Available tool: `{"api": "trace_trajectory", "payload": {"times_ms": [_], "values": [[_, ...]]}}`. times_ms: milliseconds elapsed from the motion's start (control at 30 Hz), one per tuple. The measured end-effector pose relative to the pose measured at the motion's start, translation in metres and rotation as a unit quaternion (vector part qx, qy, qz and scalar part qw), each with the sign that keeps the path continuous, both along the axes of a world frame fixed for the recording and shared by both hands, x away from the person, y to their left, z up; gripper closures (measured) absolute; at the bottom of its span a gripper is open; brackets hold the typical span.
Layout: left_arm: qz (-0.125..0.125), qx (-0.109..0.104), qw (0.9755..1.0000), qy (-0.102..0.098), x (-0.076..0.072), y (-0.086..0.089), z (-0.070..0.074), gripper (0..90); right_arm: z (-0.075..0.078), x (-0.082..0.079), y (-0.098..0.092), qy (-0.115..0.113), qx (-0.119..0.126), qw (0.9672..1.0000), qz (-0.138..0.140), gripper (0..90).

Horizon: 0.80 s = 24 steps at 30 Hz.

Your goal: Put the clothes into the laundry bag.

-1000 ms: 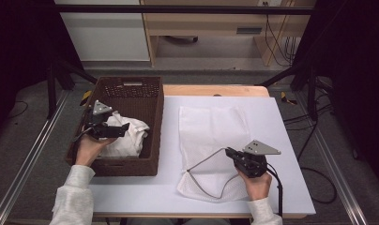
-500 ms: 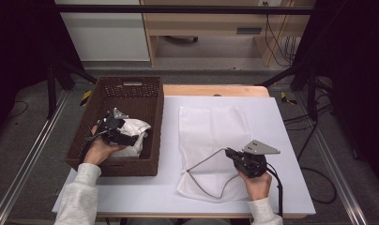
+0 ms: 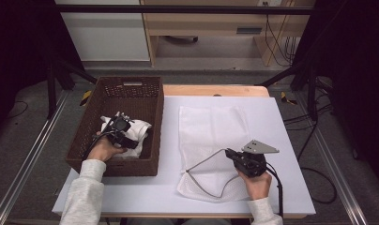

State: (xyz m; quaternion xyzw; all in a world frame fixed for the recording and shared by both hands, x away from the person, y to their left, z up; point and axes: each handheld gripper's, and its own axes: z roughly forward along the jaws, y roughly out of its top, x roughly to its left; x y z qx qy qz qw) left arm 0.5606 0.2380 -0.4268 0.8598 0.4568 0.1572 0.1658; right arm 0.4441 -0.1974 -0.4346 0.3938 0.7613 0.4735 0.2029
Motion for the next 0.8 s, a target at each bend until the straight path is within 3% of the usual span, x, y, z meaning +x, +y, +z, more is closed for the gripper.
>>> {"api": "trace_trajectory", "payload": {"times_ms": [133,367,500,567,700,733,767,800], "values": [[0.003,0.002,1.0,-0.001,-0.001,0.0,0.002,40.1,0.0,0.0,-0.001,0.0,0.0,1.0,-0.001,88.5],[0.01,0.001,0.9997,-0.02,-0.006,0.002,0.009,51.5,-0.001,0.001,-0.004,0.005,0.004,1.0,-0.004,88.6],[0.024,-0.012,0.9983,-0.052,-0.01,0.004,0.016,53.0,-0.001,0.001,-0.005,0.004,0.003,1.0,-0.006,88.7],[0.034,-0.024,0.9957,-0.083,-0.013,0.007,0.02,53.8,0.0,0.001,-0.005,0.002,0.005,1.0,-0.007,88.7],[0.042,-0.057,0.9876,-0.14,-0.022,0.012,0.03,54.4,0.0,0.001,-0.007,0.001,0.006,0.9999,-0.009,88.7],[0.038,-0.073,0.982,-0.17,-0.028,0.013,0.035,54.5,0.0,0.001,-0.008,0.002,0.006,0.9999,-0.01,88.7],[0.038,-0.073,0.982,-0.17,-0.028,0.013,0.035,54.5,0.0,0.001,-0.008,0.002,0.006,0.9999,-0.01,88.7],[0.043,-0.078,0.9767,-0.196,-0.032,0.014,0.037,54.6,0.0,0.001,-0.008,0.002,0.006,0.9999,-0.01,88.7]]}}
